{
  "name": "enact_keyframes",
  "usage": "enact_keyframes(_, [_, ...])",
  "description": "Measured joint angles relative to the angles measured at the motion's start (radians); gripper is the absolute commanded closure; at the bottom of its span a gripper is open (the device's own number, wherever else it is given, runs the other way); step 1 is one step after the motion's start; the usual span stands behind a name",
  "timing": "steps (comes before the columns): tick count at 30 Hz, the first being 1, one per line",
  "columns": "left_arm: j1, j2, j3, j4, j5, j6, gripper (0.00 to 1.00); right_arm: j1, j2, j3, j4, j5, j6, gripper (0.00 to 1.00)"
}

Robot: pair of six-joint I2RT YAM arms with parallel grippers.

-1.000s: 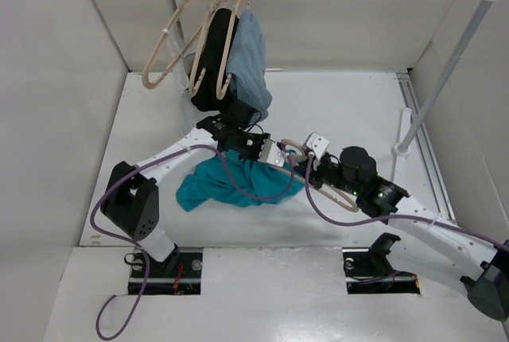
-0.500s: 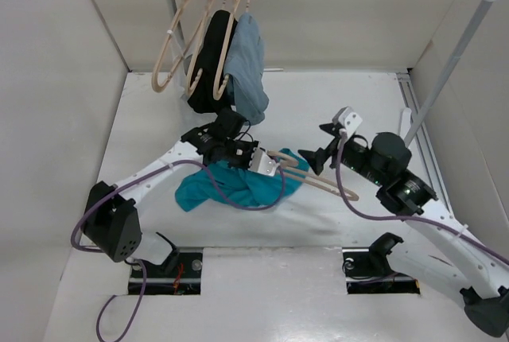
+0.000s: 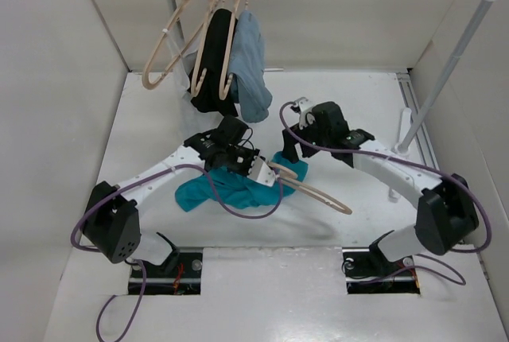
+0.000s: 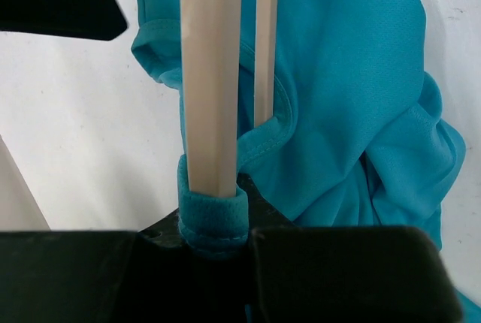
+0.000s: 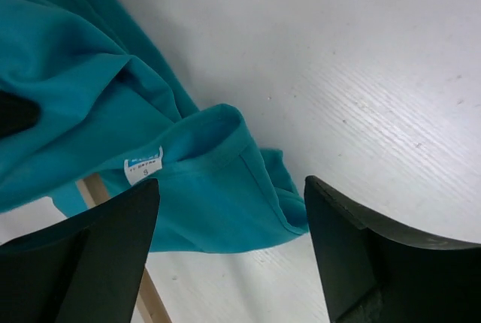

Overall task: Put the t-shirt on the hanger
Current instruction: Place tshirt on hanger

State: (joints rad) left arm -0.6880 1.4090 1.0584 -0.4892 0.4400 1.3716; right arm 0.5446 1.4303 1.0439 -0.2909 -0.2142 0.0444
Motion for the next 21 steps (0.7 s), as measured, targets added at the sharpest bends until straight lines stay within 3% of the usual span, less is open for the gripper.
enact_keyframes(4, [0.0,-0.006,-0.005,0.002,0.001,0.0,1.0,0.003,0.08,0.012,0.006,-0.031,0.017,0.3])
enact_keyframes(11, [0.0,-0.018,-0.006,0.013,0.003,-0.005,1.0,0.014,0.192,0.031,0.033,-0.058,0.04,0.32])
enact_keyframes(13, [0.0,-0.018,-0.006,0.014,0.003,-0.007,1.0,0.019,0.218,0.031,0.046,-0.067,0.048,0.37])
enact_keyframes(14, [0.0,-0.018,-0.006,0.014,0.003,-0.008,1.0,0.02,0.231,0.032,0.052,-0.072,0.051,0.41])
enact_keyframes(15, [0.0,-0.018,-0.006,0.015,0.003,-0.008,1.0,0.021,0.243,0.032,0.058,-0.073,0.054,0.57])
enact_keyframes(19, [0.0,-0.019,-0.006,0.027,0.003,-0.023,1.0,0.024,0.277,0.034,0.068,-0.077,0.062,1.0])
enact_keyframes(21, [0.0,-0.023,-0.01,0.037,-0.002,-0.048,1.0,0.022,0.275,0.027,0.072,-0.077,0.072,1.0])
